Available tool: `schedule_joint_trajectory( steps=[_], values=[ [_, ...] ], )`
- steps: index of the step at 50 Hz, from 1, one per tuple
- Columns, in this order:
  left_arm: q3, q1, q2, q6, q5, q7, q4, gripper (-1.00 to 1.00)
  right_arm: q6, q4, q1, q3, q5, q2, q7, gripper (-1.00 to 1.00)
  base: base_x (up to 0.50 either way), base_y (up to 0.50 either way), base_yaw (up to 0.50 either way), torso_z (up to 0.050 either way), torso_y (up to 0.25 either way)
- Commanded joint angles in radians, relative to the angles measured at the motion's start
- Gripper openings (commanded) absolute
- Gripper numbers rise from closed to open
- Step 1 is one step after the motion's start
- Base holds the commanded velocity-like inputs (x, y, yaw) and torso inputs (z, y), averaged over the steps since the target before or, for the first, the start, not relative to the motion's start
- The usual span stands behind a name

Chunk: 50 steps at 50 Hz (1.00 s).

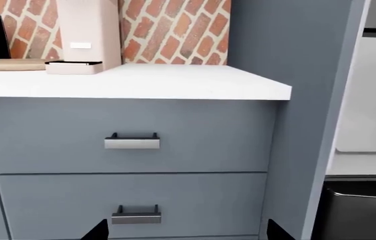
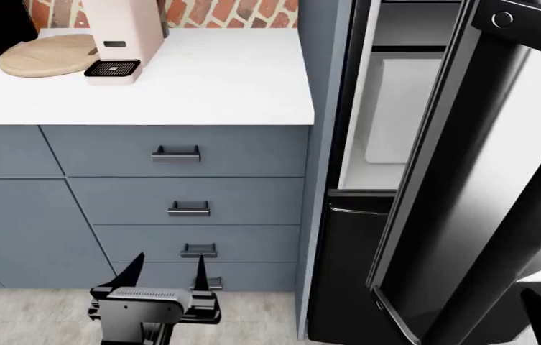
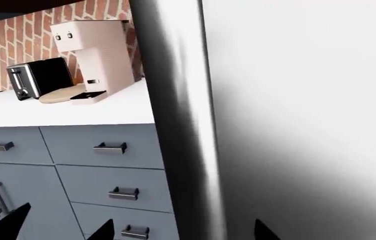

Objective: Open the fridge door

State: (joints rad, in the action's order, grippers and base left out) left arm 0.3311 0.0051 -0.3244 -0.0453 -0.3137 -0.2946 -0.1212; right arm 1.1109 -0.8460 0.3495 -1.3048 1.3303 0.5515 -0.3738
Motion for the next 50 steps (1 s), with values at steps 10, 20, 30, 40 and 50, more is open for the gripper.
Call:
schedule_joint_trajectory(
  steps=[10, 20, 30, 40, 50],
  values=[
    [0.006, 0.007, -0.007, 0.0, -0.004, -0.006, -0.015, 1.0, -0.055, -0.13, 0.156, -0.222, 0.149, -0.089, -0.12, 1.0, 0.0, 0.0, 0.0, 0.0, 0.0],
    [0.005, 0.011, -0.012, 0.001, -0.009, -0.009, -0.026, 1.0, -0.041, -0.201, 0.165, -0.315, 0.333, -0.057, -0.045, 1.0, 0.0, 0.0, 0.0, 0.0, 0.0],
    [0.004, 0.011, -0.016, 0.003, -0.015, -0.012, -0.031, 1.0, 0.225, -0.191, -0.135, -0.212, 0.564, 0.012, 0.254, 1.0, 0.0, 0.0, 0.0, 0.0, 0.0],
    [0.003, 0.01, -0.019, 0.005, -0.022, -0.015, -0.035, 1.0, 0.172, -0.141, -0.265, 0.13, 0.537, 0.079, 0.468, 1.0, 0.0, 0.0, 0.0, 0.0, 0.0],
    [0.001, 0.007, -0.022, 0.006, -0.029, -0.015, -0.034, 1.0, 0.072, -0.079, -0.427, 0.467, 0.55, 0.168, 0.67, 1.0, 0.0, 0.0, 0.0, 0.0, 0.0]
  ],
)
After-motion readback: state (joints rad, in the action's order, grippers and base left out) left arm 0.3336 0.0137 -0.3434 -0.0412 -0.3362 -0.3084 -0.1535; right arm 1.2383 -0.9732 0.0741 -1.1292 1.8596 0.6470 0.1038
